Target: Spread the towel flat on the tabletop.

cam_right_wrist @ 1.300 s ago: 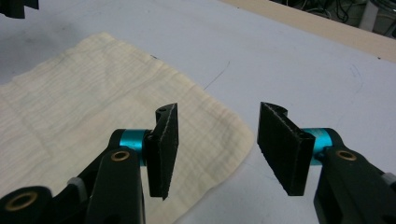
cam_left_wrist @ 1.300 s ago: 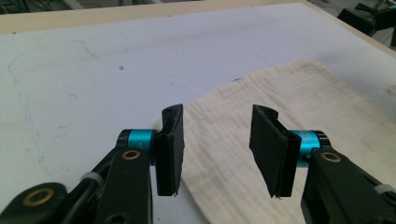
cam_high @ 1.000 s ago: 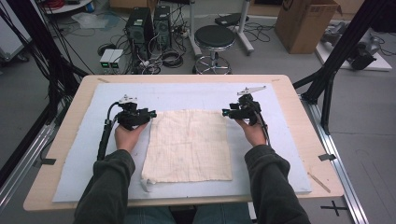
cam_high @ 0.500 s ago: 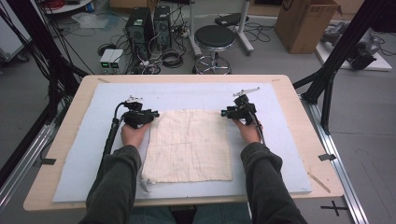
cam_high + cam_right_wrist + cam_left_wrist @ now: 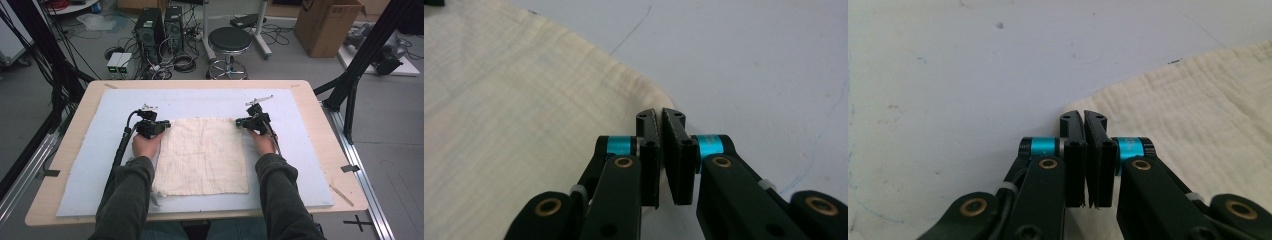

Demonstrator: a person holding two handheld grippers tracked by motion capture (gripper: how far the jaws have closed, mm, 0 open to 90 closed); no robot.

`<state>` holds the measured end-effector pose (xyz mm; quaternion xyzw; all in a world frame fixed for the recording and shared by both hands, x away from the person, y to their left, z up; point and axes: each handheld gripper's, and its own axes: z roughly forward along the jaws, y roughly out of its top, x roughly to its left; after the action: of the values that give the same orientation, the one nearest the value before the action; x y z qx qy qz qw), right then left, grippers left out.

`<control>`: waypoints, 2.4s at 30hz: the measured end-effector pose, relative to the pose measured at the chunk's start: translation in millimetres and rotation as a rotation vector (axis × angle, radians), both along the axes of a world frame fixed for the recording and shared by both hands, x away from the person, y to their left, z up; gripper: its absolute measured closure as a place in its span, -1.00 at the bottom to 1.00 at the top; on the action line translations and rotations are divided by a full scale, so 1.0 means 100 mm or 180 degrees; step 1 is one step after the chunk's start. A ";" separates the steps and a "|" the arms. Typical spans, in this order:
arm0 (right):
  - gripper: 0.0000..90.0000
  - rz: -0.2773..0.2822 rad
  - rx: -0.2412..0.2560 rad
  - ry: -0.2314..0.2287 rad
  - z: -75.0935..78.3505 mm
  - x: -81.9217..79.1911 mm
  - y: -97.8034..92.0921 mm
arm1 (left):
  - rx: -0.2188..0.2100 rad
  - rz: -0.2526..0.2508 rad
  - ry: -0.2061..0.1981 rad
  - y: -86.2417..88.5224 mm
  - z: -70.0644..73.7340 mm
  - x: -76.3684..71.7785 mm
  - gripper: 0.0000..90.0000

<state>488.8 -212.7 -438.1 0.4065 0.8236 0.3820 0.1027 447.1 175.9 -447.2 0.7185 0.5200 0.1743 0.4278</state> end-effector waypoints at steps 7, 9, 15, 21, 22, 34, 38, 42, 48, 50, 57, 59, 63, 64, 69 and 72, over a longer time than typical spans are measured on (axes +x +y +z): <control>0.91 0.0013 0.0126 -0.0104 0.14 -0.01 -0.04 | -0.0206 0.0071 -0.0166 0.12 0.16 -0.01 0.94; 0.91 0.0023 0.0204 -0.0153 0.21 -0.01 -0.03 | -0.0240 0.0072 -0.0196 0.15 0.22 -0.01 0.94; 0.91 0.0119 0.0217 -0.0280 0.42 -0.01 0.06 | -0.0214 -0.0079 -0.0334 0.13 0.42 -0.01 0.94; 0.91 0.0087 0.0202 -0.0155 0.39 -0.01 0.01 | -0.0081 -0.0180 -0.0260 0.11 0.39 -0.04 0.94; 0.91 0.0087 0.0228 -0.0149 0.39 -0.01 -0.01 | -0.0102 -0.0180 -0.0266 0.12 0.39 -0.05 0.94; 0.91 0.0190 0.0461 -0.0099 0.38 -0.12 -0.08 | -0.0175 -0.0210 -0.0321 0.20 0.38 -0.23 0.94; 0.91 0.0188 0.0575 -0.0070 0.35 -0.16 -0.13 | -0.0179 -0.0251 -0.0335 0.19 0.35 -0.30 0.94; 0.91 0.0236 0.0616 -0.0088 0.35 -0.22 -0.16 | -0.0174 -0.0307 -0.0345 0.19 0.36 -0.36 0.94; 0.91 0.0306 0.0637 -0.0055 0.34 -0.33 -0.21 | -0.0179 -0.0369 -0.0418 0.21 0.39 -0.47 0.94; 0.91 0.0340 0.0643 -0.0066 0.37 -0.36 -0.21 | -0.0171 -0.0392 -0.0435 0.23 0.41 -0.50 0.94; 0.91 0.0443 0.0679 -0.0134 0.49 -0.49 -0.23 | -0.0159 -0.0494 -0.0510 0.26 0.47 -0.62 0.93; 0.91 0.0474 0.0663 -0.0157 0.51 -0.53 -0.22 | -0.0204 -0.0499 -0.0524 0.27 0.46 -0.66 0.93; 0.91 0.0510 0.0702 -0.0150 0.47 -0.61 -0.25 | -0.0276 -0.0524 -0.0506 0.31 0.43 -0.73 0.93; 0.91 0.0522 0.0733 -0.0144 0.45 -0.63 -0.26 | -0.0283 -0.0543 -0.0490 0.32 0.43 -0.74 0.93; 0.91 0.0570 0.0817 -0.0135 0.40 -0.71 -0.29 | -0.0267 -0.0641 -0.0517 0.28 0.46 -0.80 0.93; 0.91 0.0595 0.0845 -0.0156 0.40 -0.76 -0.30 | -0.0252 -0.0704 -0.0524 0.26 0.48 -0.84 0.93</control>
<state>412.5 -242.3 -398.5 0.3287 0.7973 0.5052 0.0322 363.0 202.4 -399.5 0.7372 0.4072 0.1638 0.5137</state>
